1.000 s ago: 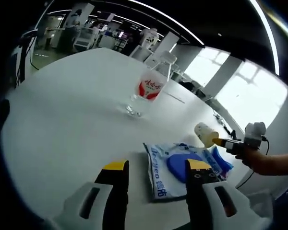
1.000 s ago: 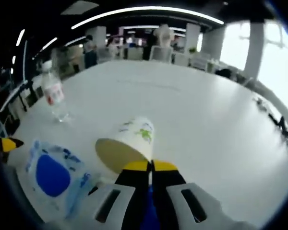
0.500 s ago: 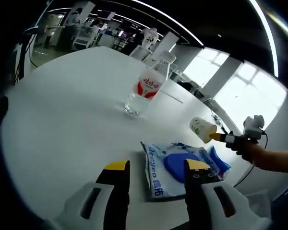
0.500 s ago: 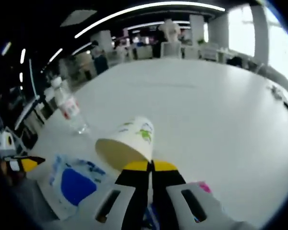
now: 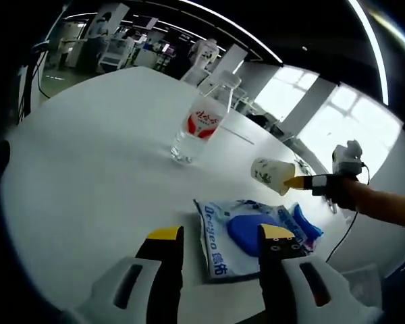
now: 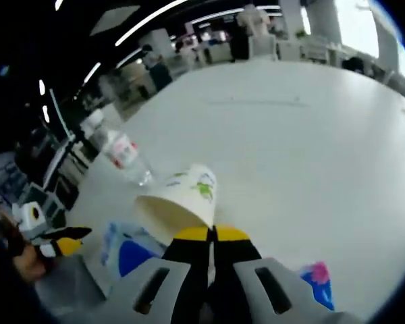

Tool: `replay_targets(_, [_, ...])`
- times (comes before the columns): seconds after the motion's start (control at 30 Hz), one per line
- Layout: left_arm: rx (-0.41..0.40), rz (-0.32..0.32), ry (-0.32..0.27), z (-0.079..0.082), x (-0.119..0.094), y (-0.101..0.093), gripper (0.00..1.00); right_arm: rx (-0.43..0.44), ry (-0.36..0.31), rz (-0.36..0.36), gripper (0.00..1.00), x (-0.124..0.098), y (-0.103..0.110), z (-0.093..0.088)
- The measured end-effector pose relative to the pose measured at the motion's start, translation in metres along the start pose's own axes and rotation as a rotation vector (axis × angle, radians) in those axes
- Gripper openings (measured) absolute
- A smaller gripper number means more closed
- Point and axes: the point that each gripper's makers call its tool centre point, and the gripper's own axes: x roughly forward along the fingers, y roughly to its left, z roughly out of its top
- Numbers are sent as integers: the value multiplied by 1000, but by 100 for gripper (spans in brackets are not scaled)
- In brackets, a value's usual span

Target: Arrange the tabletop items into an orderly group along one side of the table until the central work area is clear of visible clutter.

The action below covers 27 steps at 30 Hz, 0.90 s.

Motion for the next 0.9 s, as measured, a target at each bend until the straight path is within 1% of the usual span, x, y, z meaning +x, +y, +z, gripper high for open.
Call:
replay_targets(0.07, [-3, -1, -2, 0, 0, 0, 42, 31, -7, 19, 0, 1, 4, 5])
replay_targets(0.17, [-5, 1, -5, 1, -1, 1, 42, 20, -5, 21, 0, 2, 8, 7])
replay_targets(0.3, [-8, 2, -7, 2, -1, 1, 41, 25, 13, 35, 0, 5, 12, 6])
replay_targets(0.43, [-10, 6, -3, 0, -1, 2, 40, 0, 57, 64, 0, 6, 23, 2])
replay_targets(0.5, [-11, 6, -2, 0, -1, 2, 40, 35, 75, 85, 0, 9, 27, 3])
replay_targets(0.57, [-10, 4, 1, -1, -1, 2, 40, 49, 92, 91, 0, 11, 27, 4])
replay_targets(0.67, [-10, 2, 3, -1, 0, 2, 39, 43, 152, 125, 0, 15, 32, 2])
replay_targets(0.7, [-11, 1, 3, -1, 0, 2, 39, 38, 178, 128, 0, 17, 32, 0])
replay_targets(0.73, [-13, -1, 1, -1, 0, 2, 39, 37, 222, 143, 0, 18, 35, -3])
replay_targets(0.8, [-17, -4, -6, 1, 0, 1, 39, 37, 244, 148, 0, 22, 36, 0])
replay_targets(0.9, [-21, -6, -10, 1, -1, 1, 39, 37, 244, 147, 0, 24, 38, 6])
